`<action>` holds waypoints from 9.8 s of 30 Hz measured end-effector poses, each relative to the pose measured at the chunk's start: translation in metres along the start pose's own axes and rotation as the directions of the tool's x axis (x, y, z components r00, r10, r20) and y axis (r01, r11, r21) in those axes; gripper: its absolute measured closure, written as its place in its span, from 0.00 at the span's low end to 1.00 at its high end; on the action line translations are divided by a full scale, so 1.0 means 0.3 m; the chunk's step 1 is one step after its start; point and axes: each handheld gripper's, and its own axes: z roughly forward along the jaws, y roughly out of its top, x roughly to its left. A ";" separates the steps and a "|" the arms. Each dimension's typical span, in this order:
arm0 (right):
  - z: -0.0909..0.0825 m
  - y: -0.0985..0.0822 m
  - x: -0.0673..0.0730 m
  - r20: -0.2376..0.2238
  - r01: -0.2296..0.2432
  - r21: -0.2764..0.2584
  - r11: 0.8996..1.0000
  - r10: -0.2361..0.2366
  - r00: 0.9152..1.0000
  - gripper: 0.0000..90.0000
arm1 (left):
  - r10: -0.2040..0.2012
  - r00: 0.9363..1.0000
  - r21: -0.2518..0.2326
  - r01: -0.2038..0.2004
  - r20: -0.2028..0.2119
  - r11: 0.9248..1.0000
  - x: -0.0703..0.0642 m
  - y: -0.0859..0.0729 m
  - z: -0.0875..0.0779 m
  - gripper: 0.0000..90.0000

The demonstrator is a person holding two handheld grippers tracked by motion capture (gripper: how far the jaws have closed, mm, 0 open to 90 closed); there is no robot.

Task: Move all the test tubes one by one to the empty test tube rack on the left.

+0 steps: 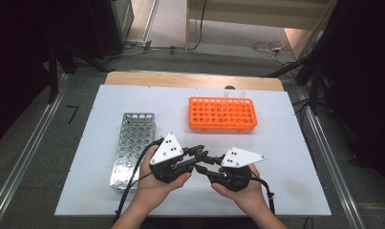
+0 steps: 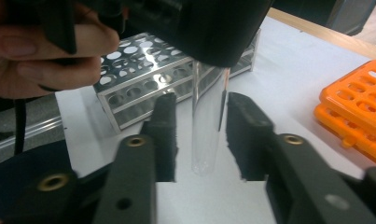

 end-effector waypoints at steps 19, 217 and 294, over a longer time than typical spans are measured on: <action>-0.130 -0.060 -0.104 0.059 -0.063 -0.055 0.996 0.066 0.996 0.00 | -0.046 0.992 -0.058 0.040 -0.121 0.998 0.127 0.037 -0.085 0.84; 0.316 -0.005 -0.535 0.248 -0.234 0.052 0.971 0.214 0.945 0.70 | -0.189 0.974 -0.059 0.183 -0.122 0.981 0.241 -0.132 -0.154 0.00; 0.029 -0.006 -0.077 -0.006 -0.022 0.034 0.999 0.022 1.000 0.82 | -0.088 0.996 -0.008 0.088 -0.001 0.996 0.050 -0.052 -0.005 0.37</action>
